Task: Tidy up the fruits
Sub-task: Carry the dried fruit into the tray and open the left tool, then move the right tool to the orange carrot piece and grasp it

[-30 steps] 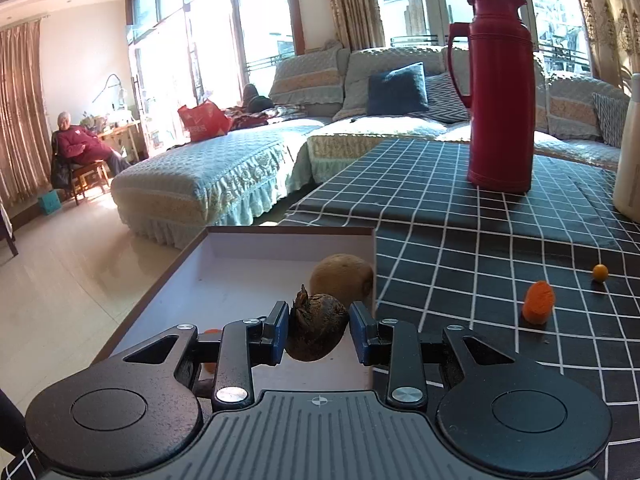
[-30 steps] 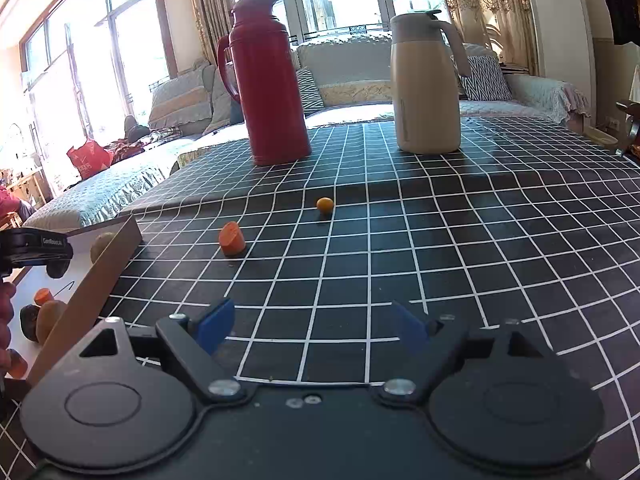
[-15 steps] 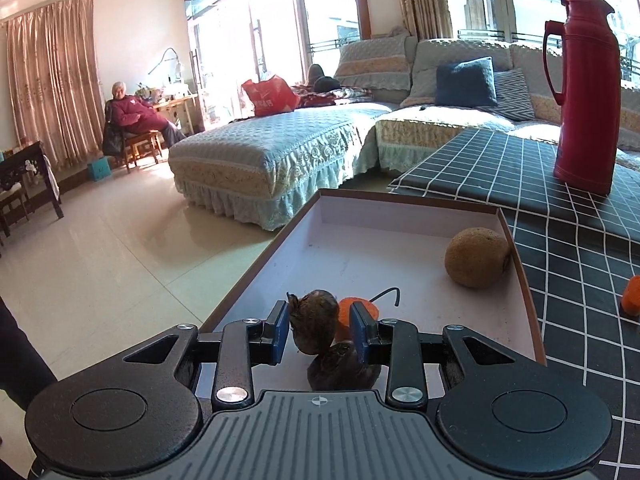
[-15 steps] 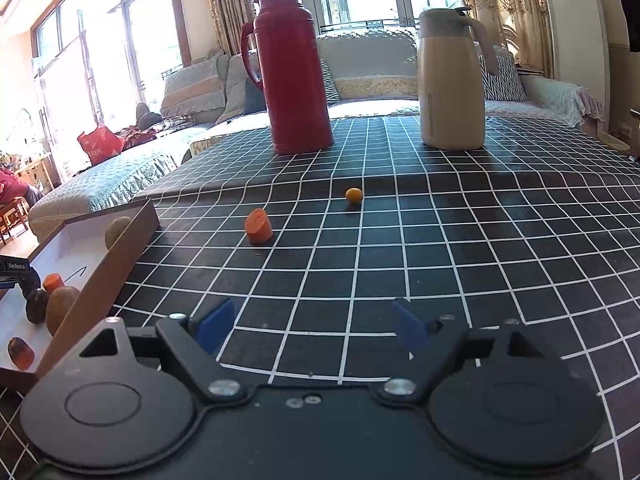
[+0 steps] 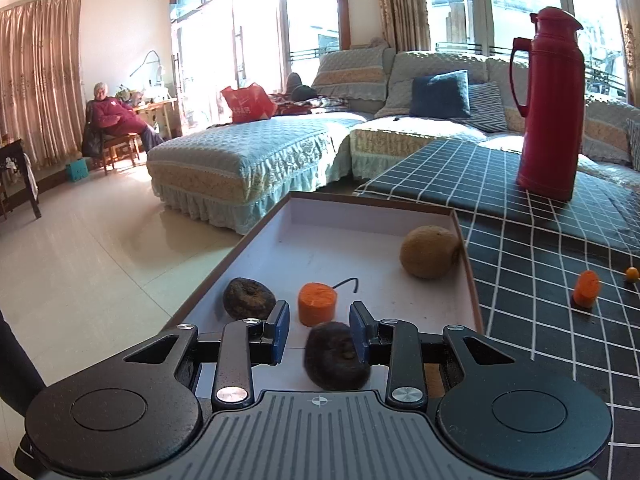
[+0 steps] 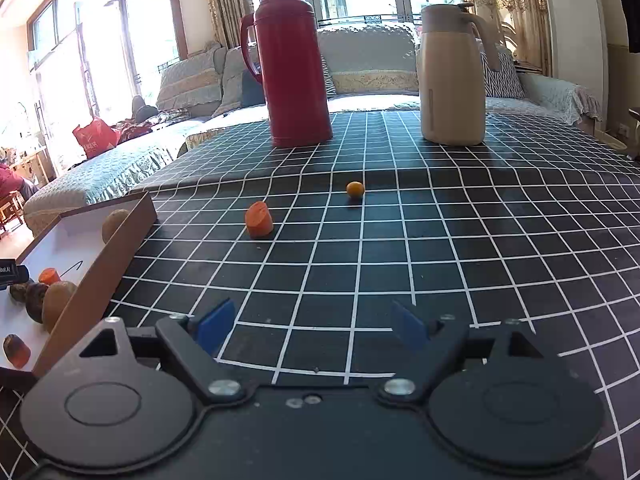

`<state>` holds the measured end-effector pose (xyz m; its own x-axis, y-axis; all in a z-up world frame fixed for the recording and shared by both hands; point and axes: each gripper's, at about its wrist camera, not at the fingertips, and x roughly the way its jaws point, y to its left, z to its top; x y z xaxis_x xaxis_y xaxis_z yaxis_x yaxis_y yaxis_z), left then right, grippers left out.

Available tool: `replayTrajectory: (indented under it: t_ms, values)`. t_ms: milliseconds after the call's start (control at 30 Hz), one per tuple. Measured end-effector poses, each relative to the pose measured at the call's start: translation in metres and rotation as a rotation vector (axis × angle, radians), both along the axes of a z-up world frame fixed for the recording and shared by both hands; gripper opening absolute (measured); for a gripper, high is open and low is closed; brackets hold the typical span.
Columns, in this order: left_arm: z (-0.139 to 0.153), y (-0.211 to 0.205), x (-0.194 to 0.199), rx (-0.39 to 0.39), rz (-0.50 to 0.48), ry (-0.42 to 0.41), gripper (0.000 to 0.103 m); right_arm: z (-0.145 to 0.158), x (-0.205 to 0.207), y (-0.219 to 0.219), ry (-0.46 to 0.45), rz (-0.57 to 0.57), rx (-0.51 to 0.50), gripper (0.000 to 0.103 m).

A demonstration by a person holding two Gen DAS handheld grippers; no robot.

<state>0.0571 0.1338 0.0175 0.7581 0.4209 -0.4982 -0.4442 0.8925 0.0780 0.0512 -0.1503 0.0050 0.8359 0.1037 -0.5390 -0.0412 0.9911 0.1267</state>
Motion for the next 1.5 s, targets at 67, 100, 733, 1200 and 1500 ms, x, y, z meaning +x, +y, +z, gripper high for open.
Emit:
replayTrajectory:
  t_ms: [67,100,733,1200,1500]
  values:
    - [0.002,-0.016,-0.005,-0.006,-0.052,-0.006,0.036,0.0,0.0,0.0,0.001,-0.006,-0.006,0.088]
    - [0.003,-0.023,-0.008,-0.002,-0.075,-0.007,0.04,0.0,0.0,0.0,0.001,-0.009,-0.011,0.089]
    - [0.006,-0.086,-0.031,0.066,-0.271,-0.041,0.085,0.001,0.002,-0.005,0.003,-0.039,-0.022,0.089]
    - [0.009,-0.08,-0.031,0.078,-0.277,-0.047,0.087,0.0,0.018,0.009,-0.004,-0.022,-0.068,0.092]
    - [0.012,-0.066,-0.034,0.071,-0.256,-0.072,0.088,0.006,0.1,0.04,-0.032,0.047,-0.117,0.095]
